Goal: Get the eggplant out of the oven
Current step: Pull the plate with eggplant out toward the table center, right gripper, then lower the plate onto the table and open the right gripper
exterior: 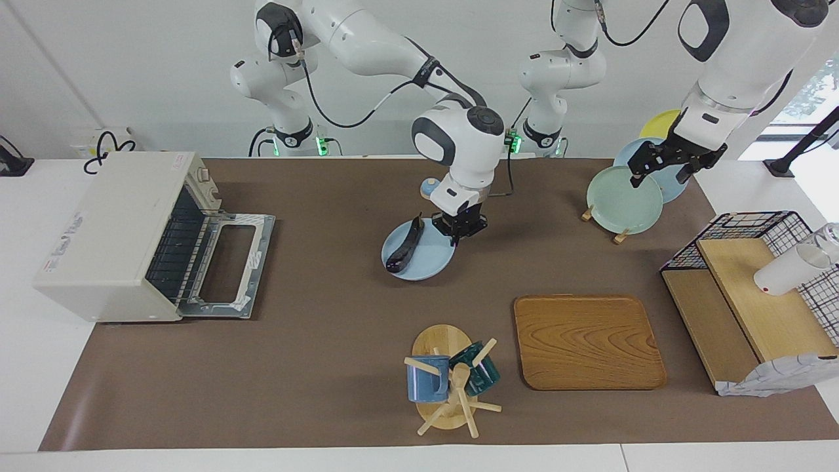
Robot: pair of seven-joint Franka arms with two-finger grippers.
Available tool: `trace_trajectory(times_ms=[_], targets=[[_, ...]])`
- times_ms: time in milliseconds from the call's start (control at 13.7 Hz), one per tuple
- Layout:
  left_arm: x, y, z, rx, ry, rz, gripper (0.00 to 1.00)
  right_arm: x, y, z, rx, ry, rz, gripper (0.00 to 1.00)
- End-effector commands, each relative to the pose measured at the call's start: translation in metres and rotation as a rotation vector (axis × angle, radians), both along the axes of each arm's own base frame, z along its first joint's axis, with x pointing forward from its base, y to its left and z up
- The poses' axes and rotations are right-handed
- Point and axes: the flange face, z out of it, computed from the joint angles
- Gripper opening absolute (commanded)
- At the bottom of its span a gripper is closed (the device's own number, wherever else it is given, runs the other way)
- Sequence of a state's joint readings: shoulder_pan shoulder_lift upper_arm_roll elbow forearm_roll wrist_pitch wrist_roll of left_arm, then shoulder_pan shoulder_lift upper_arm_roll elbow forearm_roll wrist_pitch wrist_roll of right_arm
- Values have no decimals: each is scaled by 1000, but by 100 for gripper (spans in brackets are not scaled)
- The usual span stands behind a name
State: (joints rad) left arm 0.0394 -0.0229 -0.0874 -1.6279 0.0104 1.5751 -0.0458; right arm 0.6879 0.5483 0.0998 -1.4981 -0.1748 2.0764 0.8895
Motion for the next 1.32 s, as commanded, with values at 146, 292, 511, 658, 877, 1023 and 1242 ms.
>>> trace_trajectory(times_ms=[146, 292, 511, 658, 877, 1023, 1242], targets=[[3, 7, 7, -13, -34, 12, 100, -15, 3, -15, 115, -8, -47, 0], [5, 7, 6, -14, -45, 12, 100, -17, 2, -19, 137, -21, -46, 12], [7, 6, 7, -14, -55, 10, 100, -2, -3, 8, 85, -4, -11, 27], [8, 5, 7, -15, -63, 8, 100, 11, -13, 36, 27, 22, 4, 27], [12, -5, 5, -17, -77, -8, 100, 57, -110, 76, -30, 60, -9, 12], [12, -27, 4, -31, -77, -43, 100, 75, -178, 85, -58, 96, 15, 0], [14, -87, -14, -89, -56, -114, 100, 74, -273, 59, -92, 173, 5, 0]])
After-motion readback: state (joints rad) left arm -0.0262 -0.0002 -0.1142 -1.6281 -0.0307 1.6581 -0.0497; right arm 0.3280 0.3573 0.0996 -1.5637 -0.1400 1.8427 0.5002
